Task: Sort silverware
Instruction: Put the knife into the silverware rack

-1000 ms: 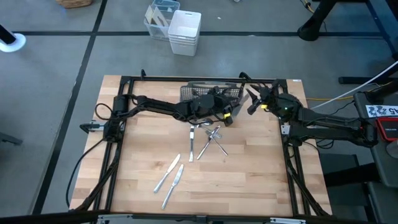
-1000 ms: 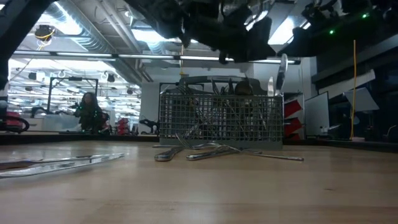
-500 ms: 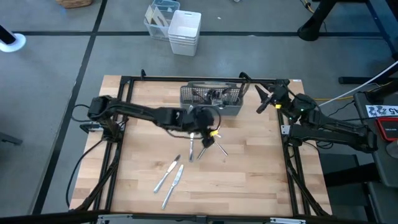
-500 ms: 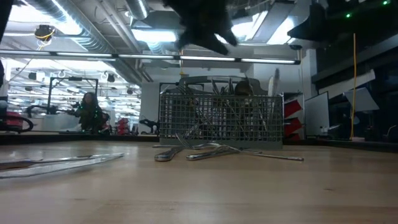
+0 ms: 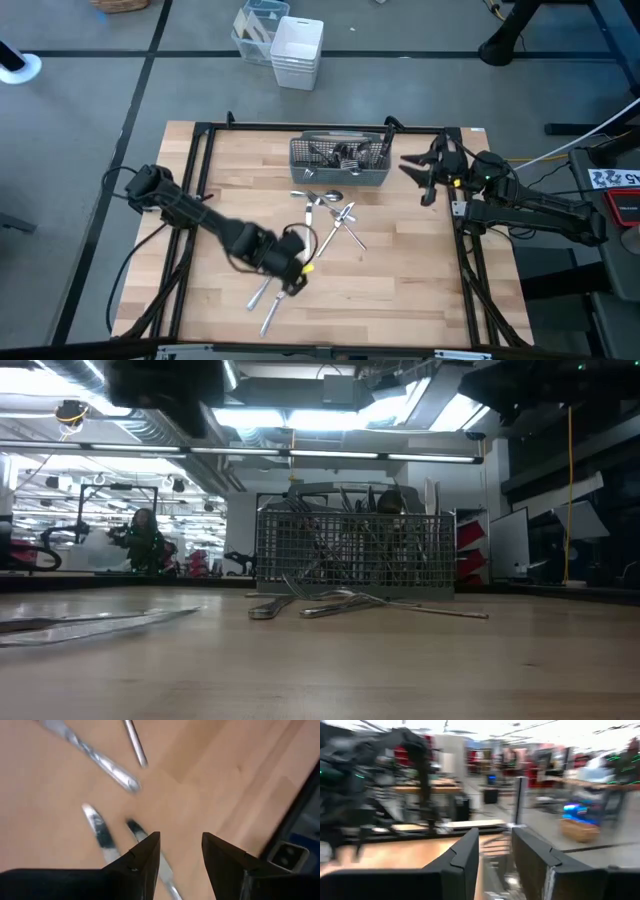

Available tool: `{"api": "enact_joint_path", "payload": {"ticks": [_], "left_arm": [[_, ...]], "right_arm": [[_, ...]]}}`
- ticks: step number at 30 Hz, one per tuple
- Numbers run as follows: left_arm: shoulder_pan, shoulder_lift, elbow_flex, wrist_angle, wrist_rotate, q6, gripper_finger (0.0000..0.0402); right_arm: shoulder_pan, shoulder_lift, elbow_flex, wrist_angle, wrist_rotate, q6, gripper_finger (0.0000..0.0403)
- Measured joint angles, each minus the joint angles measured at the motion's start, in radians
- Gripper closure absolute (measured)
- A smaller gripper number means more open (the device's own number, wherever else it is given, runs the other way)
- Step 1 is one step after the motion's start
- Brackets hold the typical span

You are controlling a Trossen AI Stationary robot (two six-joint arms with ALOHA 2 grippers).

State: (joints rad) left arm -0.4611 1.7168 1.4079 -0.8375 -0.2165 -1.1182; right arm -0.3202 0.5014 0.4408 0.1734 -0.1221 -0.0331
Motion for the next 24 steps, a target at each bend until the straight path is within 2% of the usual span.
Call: {"api": "enact_joint_path", "payload": {"ticks": [8,12,16,24], "left_arm": [[-0.139,0.075,-0.012,0.140,-0.002,-0.266,0.0263],[-0.185,0.123,-0.012,0.228,0.050,-0.351,0.0263],[-0.218,0.149,-0.012,0.228,0.084,-0.470,0.0263],[-0.240,0.164,-0.012,0.122,0.085,-0.603,0.0263]], "right_arm": [[0.000,0.004,0.000,0.001,-0.244,0.185,0.0285],[0.000,0.033,0.000,0.001,-0.328,0.236,0.0285],[0.012,0.077,0.000,0.001,-0.366,0.264,0.0285],[0.152,0.204,0.000,0.008,-0.338,0.261,0.0285]]}}
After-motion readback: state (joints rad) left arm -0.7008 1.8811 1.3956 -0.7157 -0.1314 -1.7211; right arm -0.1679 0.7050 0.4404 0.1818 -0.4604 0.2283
